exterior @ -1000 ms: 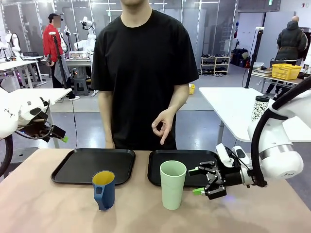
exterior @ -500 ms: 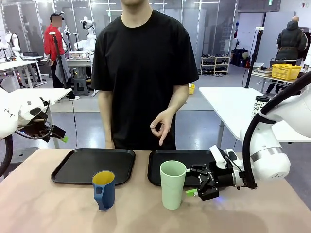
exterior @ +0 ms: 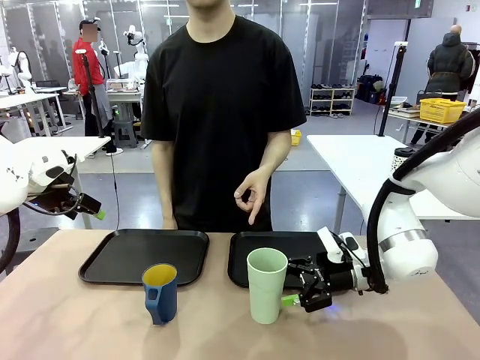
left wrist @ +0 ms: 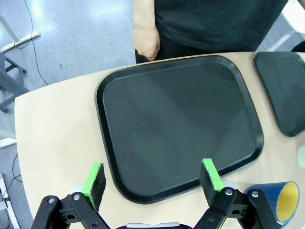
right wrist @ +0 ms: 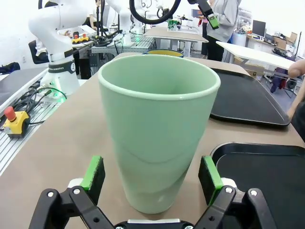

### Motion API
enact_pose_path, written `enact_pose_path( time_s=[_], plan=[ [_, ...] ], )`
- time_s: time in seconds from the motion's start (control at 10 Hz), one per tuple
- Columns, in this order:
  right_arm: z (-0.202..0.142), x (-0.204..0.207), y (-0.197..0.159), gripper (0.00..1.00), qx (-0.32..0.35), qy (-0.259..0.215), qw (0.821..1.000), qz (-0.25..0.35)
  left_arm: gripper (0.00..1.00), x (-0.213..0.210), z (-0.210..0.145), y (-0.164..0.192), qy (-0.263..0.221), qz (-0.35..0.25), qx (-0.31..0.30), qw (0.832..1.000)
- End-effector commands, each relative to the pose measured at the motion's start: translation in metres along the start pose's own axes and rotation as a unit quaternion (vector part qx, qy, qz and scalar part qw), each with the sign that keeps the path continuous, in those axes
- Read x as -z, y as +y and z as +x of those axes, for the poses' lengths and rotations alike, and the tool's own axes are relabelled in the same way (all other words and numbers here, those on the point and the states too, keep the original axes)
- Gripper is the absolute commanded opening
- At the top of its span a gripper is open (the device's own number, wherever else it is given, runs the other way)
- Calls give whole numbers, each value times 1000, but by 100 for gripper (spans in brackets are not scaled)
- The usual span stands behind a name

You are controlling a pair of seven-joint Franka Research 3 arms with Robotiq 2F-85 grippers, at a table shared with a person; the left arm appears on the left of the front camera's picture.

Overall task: Sort and store the cups by type.
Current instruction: Pick up the Reusable plastic cup.

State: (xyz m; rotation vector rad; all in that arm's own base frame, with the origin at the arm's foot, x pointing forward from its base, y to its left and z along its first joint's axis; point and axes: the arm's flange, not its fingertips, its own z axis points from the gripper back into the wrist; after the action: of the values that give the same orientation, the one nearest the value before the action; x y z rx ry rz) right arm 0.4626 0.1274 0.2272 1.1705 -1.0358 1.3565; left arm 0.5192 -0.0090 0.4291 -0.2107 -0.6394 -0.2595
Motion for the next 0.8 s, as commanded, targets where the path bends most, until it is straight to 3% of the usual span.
enact_pose_path(
  time_s=[0.0,0.7],
  plan=[
    [-4,11,-7,100,-11,-18,1000,0,100,-1,1,0,-3,-1,-4,1000],
    [-13,48,-15,100,-11,-35,999,21,100,-1,1,0,-3,-1,-4,1000]
  ],
)
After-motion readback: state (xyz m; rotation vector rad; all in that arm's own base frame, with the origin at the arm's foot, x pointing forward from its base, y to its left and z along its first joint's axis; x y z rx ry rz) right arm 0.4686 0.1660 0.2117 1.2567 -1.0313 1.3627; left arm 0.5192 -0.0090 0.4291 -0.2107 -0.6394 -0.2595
